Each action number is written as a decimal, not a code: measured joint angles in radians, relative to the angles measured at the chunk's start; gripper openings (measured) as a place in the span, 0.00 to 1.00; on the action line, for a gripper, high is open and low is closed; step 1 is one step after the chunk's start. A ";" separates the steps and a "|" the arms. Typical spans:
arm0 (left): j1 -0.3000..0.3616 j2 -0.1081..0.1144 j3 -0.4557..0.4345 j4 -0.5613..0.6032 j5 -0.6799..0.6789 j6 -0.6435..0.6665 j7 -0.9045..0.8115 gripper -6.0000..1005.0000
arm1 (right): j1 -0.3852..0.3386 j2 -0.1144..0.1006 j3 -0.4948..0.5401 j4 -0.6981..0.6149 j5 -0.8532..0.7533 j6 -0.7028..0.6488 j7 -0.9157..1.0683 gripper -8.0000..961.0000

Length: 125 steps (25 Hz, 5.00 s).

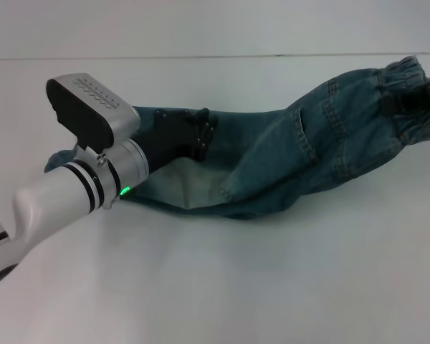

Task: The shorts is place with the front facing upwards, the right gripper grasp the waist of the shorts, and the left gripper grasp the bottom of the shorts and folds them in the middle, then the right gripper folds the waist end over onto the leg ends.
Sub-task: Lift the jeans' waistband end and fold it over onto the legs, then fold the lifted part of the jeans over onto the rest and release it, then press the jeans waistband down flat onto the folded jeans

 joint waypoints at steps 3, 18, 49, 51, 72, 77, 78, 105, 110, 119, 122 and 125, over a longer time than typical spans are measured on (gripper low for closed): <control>-0.007 0.000 -0.010 -0.028 -0.001 0.002 0.009 0.24 | 0.009 -0.011 0.009 -0.005 0.037 -0.029 0.006 0.13; -0.041 0.000 -0.016 -0.212 0.006 0.117 0.005 0.01 | 0.060 -0.044 0.023 -0.010 0.143 -0.050 0.035 0.13; 0.013 0.001 -0.511 -0.336 0.502 0.127 0.052 0.01 | 0.121 -0.042 -0.027 0.007 0.174 -0.055 0.030 0.12; 0.061 0.003 -0.526 -0.289 0.502 0.186 0.042 0.01 | 0.116 -0.044 -0.027 0.008 0.167 -0.054 0.028 0.12; 0.297 0.012 -0.898 0.054 0.492 0.504 -0.049 0.01 | 0.301 -0.050 -0.211 0.362 0.147 0.042 -0.175 0.12; 0.339 0.018 -1.011 0.060 0.491 0.512 -0.049 0.01 | 0.357 -0.020 -0.316 0.419 0.145 0.101 -0.216 0.13; 0.344 0.019 -1.018 0.061 0.491 0.512 -0.049 0.01 | 0.370 -0.012 -0.334 0.438 0.142 0.116 -0.222 0.13; 0.360 0.014 -1.038 0.064 0.491 0.482 -0.045 0.01 | 0.495 0.056 -0.391 0.596 0.096 0.259 -0.240 0.76; 0.367 0.013 -1.034 0.062 0.492 0.478 -0.047 0.01 | 0.478 0.059 -0.385 0.576 0.077 0.239 -0.231 0.96; 0.375 0.014 -0.869 0.116 0.511 0.655 -0.094 0.01 | 0.267 0.038 -0.270 0.388 0.225 0.145 -0.235 1.00; 0.377 0.015 -0.824 0.152 0.526 0.720 -0.145 0.07 | 0.167 0.026 -0.228 0.345 0.260 0.100 -0.251 1.00; 0.368 0.018 -0.712 0.243 0.532 0.766 -0.300 0.17 | 0.079 0.015 -0.190 0.335 0.294 0.062 -0.297 1.00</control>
